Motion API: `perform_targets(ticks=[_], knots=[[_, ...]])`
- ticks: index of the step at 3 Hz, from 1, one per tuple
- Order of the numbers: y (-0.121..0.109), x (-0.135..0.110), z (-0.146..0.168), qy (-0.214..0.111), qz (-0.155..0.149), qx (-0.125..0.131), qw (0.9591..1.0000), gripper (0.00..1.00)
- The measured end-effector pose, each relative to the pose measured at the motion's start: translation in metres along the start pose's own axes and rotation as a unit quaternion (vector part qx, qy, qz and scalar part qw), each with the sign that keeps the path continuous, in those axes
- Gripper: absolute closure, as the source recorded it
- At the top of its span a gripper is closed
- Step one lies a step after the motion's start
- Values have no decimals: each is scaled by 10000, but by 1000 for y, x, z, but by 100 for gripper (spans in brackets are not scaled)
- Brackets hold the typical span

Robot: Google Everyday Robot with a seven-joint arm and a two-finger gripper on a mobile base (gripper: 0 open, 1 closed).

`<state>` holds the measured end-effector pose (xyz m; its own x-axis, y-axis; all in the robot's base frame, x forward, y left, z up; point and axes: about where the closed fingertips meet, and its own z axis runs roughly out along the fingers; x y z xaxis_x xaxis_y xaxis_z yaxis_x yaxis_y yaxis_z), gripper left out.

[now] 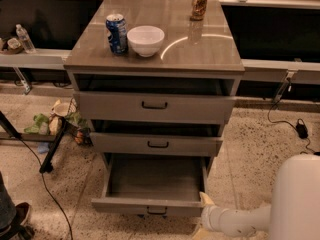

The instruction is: Close bottom drawer

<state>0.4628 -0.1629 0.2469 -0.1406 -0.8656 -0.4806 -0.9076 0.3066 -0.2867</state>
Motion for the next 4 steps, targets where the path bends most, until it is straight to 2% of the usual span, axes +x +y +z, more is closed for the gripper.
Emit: perform_targets(ticks=[2,3,4], knots=[[6,19,13,-113,297,233,9992,46],[12,19,17,-112,344,216,9991,69],[21,18,37,-255,388,181,9988,93]])
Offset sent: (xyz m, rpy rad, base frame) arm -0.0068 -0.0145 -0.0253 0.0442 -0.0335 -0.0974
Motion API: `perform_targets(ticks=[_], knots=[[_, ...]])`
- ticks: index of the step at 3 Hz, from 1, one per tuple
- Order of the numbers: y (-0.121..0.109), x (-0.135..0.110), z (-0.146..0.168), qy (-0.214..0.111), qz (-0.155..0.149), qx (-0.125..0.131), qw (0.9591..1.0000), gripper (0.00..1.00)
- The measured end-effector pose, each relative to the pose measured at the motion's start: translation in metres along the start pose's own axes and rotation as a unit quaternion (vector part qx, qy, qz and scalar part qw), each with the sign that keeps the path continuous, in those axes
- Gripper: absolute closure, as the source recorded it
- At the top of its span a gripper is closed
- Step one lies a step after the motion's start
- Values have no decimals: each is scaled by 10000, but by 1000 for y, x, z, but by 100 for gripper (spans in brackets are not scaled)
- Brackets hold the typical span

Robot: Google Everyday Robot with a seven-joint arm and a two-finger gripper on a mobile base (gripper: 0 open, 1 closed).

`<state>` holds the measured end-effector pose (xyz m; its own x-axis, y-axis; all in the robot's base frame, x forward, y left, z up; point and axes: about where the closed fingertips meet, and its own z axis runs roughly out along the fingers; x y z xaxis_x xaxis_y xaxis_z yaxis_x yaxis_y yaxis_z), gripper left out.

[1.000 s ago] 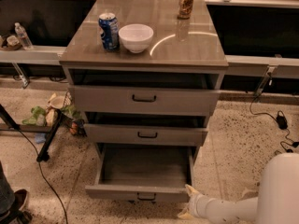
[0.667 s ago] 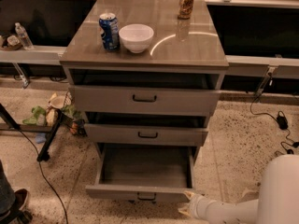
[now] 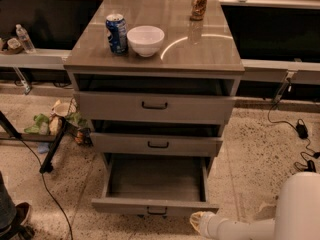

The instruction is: Close bottom drawer

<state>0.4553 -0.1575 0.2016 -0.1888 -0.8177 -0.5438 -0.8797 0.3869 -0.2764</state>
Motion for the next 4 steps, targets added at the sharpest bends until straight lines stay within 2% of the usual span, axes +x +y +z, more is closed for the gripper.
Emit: perform_targets(ticks=[1,2,3,4], knots=[[2,5,31,-119,-18,117,9999,100],[-8,7,57,-202,-65,360,9991,100],[-31,7,76,-240,-154,706,9971,100],[-77,5,105,-281,-291,1152,9925,100]])
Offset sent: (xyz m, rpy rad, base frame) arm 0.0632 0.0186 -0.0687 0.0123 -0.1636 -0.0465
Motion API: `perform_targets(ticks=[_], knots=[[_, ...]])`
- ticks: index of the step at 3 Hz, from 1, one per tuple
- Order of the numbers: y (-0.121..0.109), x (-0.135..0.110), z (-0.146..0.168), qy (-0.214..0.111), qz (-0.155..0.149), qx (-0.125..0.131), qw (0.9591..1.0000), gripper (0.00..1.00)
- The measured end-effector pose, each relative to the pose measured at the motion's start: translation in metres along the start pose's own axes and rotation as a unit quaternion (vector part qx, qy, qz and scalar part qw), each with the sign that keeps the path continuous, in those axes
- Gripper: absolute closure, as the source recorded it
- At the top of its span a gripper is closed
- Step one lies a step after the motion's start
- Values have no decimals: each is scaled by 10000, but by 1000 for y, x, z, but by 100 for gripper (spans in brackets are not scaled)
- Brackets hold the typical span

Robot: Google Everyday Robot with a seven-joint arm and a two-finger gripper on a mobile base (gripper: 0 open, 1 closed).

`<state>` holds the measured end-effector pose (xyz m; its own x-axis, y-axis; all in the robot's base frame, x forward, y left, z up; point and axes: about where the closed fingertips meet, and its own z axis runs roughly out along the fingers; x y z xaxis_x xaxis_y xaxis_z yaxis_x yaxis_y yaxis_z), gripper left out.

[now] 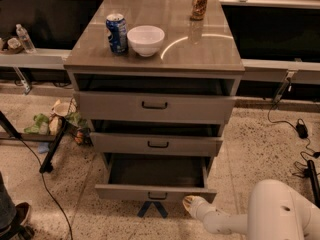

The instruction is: Close bottom drawer

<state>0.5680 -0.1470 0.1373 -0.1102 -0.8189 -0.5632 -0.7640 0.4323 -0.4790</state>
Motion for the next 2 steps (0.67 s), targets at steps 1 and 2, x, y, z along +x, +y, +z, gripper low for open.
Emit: perform_targets(ticks=[1,2], knots=[[-32,0,23,-44,-124,320,9994,100],[-58,-2,44,-88,-227,542,9982,100]])
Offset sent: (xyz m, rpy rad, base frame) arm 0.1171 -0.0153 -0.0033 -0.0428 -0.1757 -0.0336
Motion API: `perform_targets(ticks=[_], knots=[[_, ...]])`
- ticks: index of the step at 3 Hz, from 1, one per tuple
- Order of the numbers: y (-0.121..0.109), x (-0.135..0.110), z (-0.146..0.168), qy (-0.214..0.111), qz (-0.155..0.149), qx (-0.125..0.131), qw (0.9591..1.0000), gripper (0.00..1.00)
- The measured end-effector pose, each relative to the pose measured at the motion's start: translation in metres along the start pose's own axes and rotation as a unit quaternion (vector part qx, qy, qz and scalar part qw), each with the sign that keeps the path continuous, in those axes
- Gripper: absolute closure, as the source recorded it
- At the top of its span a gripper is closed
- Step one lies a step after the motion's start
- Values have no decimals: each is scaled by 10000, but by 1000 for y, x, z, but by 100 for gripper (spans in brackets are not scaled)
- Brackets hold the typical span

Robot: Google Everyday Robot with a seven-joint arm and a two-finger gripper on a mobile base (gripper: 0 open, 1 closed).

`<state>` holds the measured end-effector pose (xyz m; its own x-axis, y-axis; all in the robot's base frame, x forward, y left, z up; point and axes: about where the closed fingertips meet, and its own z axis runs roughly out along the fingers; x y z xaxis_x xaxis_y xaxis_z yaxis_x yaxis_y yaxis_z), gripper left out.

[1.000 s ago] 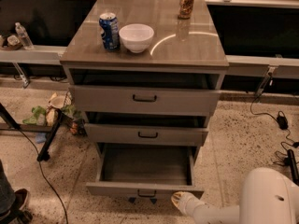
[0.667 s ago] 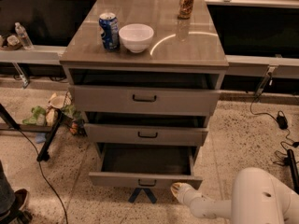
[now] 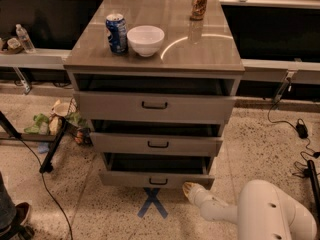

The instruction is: Close bottom drawer

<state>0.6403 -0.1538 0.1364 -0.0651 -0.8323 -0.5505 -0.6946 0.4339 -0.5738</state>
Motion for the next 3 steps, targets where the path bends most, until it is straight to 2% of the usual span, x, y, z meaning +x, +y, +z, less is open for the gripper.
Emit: perform_targets(ticks=[2,3], knots=[[-37,1,36,-22,-144,300,9994,100],[-37,1,36,-22,-145,301,9994,100]])
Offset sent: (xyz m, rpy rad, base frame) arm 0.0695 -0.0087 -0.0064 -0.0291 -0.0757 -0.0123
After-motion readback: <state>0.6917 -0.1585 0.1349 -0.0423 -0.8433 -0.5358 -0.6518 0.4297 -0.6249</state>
